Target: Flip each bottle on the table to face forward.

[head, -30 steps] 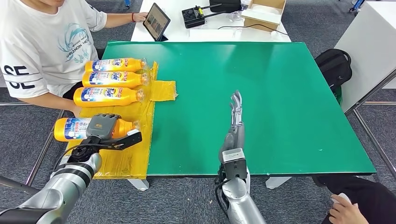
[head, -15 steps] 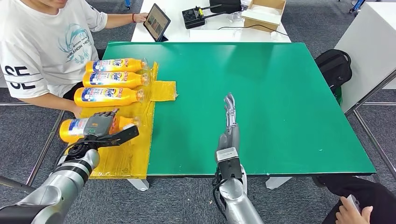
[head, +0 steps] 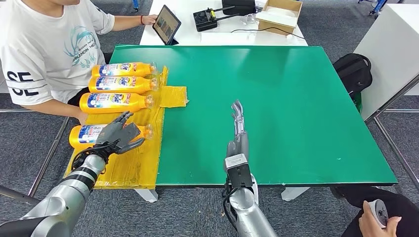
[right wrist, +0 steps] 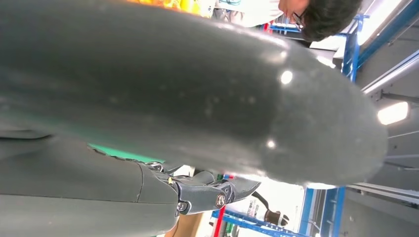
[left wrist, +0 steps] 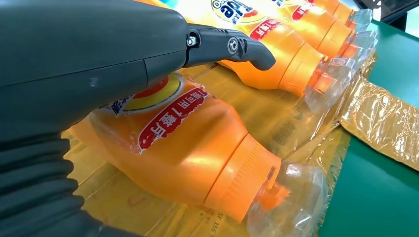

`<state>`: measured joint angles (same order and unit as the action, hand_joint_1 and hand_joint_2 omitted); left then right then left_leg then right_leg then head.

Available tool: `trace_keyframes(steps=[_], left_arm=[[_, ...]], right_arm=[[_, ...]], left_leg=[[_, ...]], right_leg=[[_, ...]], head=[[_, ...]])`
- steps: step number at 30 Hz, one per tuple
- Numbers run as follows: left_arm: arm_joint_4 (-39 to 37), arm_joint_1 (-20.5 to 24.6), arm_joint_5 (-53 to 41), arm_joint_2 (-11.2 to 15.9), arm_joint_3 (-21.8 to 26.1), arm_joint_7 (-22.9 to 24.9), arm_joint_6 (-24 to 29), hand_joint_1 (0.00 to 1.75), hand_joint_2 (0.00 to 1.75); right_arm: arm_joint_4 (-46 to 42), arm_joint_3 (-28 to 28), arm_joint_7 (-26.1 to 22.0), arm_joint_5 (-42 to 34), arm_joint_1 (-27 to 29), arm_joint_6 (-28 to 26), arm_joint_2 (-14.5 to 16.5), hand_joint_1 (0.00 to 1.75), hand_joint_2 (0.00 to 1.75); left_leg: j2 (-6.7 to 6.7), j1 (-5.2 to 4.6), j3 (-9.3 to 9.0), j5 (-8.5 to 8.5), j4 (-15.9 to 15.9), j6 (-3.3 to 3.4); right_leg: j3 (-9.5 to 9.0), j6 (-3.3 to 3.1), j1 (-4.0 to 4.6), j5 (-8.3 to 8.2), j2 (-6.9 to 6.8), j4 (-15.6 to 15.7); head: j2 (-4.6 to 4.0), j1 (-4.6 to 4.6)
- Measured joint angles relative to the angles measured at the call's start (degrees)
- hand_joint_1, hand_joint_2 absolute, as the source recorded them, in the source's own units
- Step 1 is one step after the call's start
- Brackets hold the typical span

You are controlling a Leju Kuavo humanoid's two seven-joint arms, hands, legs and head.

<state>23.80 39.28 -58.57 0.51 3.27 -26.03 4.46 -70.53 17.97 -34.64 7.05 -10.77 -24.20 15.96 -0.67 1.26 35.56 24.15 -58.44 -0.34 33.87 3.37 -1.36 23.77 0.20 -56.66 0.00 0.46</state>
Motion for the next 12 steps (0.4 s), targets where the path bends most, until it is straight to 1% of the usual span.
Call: trace_keyframes(steps=[5, 9, 12], left_arm=[[0.1, 0.0, 1.9, -0.3, 1.0, -0.9, -1.2, 0.00, 0.00], [0.8, -0.3, 8.3, -0.7, 2.5, -3.9, -4.8, 0.00, 0.00], [2.0, -1.2, 14.7, -1.2, 4.1, -6.9, -5.2, 0.00, 0.00]], right_arm=[[0.5, 0.0, 0.0, -0.2, 0.0, 0.0, 0.0, 0.00, 0.00], [1.0, 0.0, -0.1, -0.8, -0.2, 0.0, 0.1, 0.00, 0.00], [1.4, -0.1, -0.3, -0.8, -0.3, -0.1, 0.2, 0.00, 0.00]], left_leg=[[0.00, 0.00, -0.03, -0.02, 0.0, 0.01], [0.01, 0.00, -0.02, -0.02, 0.0, 0.01], [0.01, 0.00, -0.02, -0.02, 0.0, 0.01]], right_leg=[[-0.03, 0.00, 0.00, 0.00, 0.00, 0.0], [-0.02, 0.00, 0.00, 0.00, 0.00, 0.0], [0.02, 0.00, 0.00, 0.00, 0.00, 0.0]], head=[[0.00, 0.00], [0.00, -0.01], [0.00, -0.01]])
